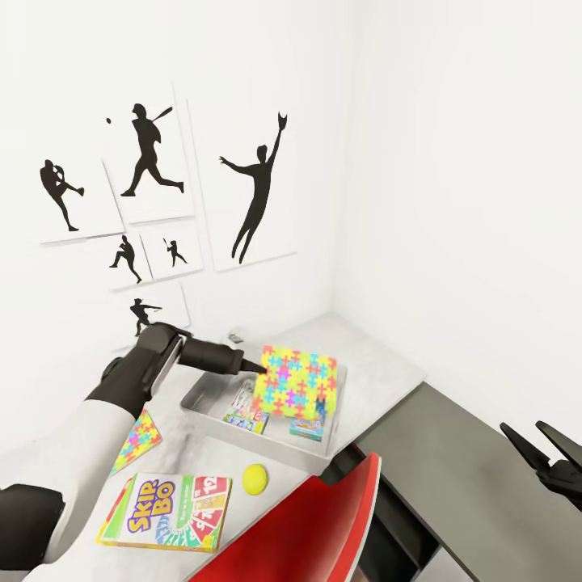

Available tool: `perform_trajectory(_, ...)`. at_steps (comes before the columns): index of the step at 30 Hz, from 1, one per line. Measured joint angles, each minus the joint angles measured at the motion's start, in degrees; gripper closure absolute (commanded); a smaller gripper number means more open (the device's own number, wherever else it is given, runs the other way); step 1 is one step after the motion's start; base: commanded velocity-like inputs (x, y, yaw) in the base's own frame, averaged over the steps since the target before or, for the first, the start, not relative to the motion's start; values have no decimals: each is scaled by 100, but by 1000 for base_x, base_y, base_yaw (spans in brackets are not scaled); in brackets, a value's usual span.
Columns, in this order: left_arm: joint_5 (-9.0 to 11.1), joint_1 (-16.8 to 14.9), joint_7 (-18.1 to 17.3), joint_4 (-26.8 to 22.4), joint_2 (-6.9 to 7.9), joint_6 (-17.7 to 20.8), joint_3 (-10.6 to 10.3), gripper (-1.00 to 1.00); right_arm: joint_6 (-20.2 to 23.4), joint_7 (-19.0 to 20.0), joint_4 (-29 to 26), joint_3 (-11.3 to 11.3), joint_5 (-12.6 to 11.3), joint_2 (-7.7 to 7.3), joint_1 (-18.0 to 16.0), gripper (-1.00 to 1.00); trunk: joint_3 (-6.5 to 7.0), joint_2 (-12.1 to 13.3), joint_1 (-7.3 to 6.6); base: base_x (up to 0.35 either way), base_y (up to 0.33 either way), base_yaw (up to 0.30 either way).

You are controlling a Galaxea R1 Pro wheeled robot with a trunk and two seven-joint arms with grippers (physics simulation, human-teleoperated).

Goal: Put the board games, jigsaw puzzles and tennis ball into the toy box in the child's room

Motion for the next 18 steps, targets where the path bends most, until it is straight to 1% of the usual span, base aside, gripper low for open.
perform_trajectory(1,-27,-2,2,0,1,0,-39,100,0,0,1,0,2,0,0,-100,0,0,0,0,0,0)
perform_trajectory(3,-144,-5,6,1,2,0,-122,100,1,0,4,0,3,0,0,-100,0,0,0,0,0,0)
perform_trajectory(4,-245,-7,13,2,1,-3,-154,100,1,0,4,0,3,0,0,-100,0,0,0,0,0,0)
perform_trajectory(5,-292,-9,15,1,0,1,-167,100,0,0,4,0,4,0,0,-100,0,0,0,0,0,0)
perform_trajectory(6,-394,-14,22,3,-1,-1,-184,100,-1,0,5,0,6,0,0,-100,0,0,0,0,0,0)
perform_trajectory(8,-522,-21,32,3,-2,2,-200,100,0,0,4,0,7,0,0,-100,0,0,0,0,0,0)
perform_trajectory(13,-653,-26,45,4,10,8,-213,100,1,0,4,-3,7,0,0,-100,0,0,0,0,0,0)
perform_trajectory(18,-686,-46,48,4,35,3,-214,100,-4,0,6,0,8,0,0,-100,0,0,0,0,0,0)
